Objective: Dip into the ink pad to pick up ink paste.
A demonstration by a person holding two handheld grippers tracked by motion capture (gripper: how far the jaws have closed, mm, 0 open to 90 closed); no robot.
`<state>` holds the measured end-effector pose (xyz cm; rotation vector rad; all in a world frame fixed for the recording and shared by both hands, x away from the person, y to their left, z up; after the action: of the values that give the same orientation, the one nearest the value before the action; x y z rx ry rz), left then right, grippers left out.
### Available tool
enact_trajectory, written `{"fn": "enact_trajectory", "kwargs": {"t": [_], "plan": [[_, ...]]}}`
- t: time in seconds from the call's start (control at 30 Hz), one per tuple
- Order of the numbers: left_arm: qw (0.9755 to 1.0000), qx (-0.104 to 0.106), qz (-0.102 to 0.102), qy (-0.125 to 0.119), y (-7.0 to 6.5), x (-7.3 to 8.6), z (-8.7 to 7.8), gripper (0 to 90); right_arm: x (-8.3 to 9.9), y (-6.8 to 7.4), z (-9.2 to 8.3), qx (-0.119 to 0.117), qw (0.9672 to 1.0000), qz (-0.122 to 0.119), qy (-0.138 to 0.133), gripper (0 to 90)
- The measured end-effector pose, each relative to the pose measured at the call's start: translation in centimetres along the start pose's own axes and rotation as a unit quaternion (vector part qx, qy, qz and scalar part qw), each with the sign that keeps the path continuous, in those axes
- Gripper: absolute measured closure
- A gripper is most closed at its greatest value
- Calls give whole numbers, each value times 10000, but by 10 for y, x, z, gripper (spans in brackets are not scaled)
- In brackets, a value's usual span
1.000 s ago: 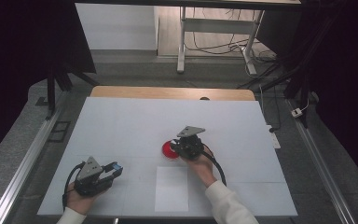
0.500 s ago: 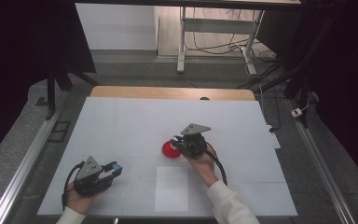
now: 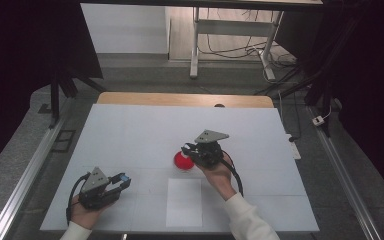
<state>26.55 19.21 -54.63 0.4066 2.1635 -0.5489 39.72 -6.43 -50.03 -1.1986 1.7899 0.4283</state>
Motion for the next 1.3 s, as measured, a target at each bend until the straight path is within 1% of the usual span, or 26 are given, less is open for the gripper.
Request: {"fn": "enact_trajectory", "kwargs": {"t": [0.13, 0.37, 0.6, 0.7, 0.87, 0.97, 1.07, 1.1, 1.3], "plan": [[10000, 3, 1, 3, 0, 0, 0, 646, 3, 0, 4, -25, 9999, -13, 119, 750], [10000, 4, -2, 26, 0, 1, 1, 646, 10, 3, 14, -137, 9992, -60, 384, 750], [10000, 4, 4, 43, 1, 1, 2, 646, 17, 4, 21, -160, 9984, -109, 540, 750], [10000, 12, 14, 49, 0, 1, 2, 646, 19, 5, 24, -171, 9983, -77, 549, 750], [10000, 12, 19, 43, 0, 1, 1, 646, 22, 5, 26, -152, 9978, -128, 630, 749], [10000, -2, 8, 46, 1, 1, 1, 646, 23, 5, 27, -114, 9976, -217, 655, 750], [10000, -2, 11, 40, 1, 1, 1, 646, 24, 5, 28, -99, 9972, -235, 708, 750], [10000, 4, 12, 42, 1, 1, 1, 646, 24, 5, 29, -120, 9976, -201, 652, 749], [10000, 3, 23, 37, 0, 1, 1, 646, 25, 6, 29, -93, 9974, -227, 673, 750]]}}
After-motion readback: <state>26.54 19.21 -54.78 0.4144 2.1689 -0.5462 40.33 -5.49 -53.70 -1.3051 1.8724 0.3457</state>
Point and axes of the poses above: each handheld gripper's, and its own axes: z roughly forward along the jaws, x roughly out of its underside, y roughly to its left, the point moved 6 cm from there along z, roughly forward along the jaws, and after that the axes turned 13 degrees about -z, right-handed, at the moved point
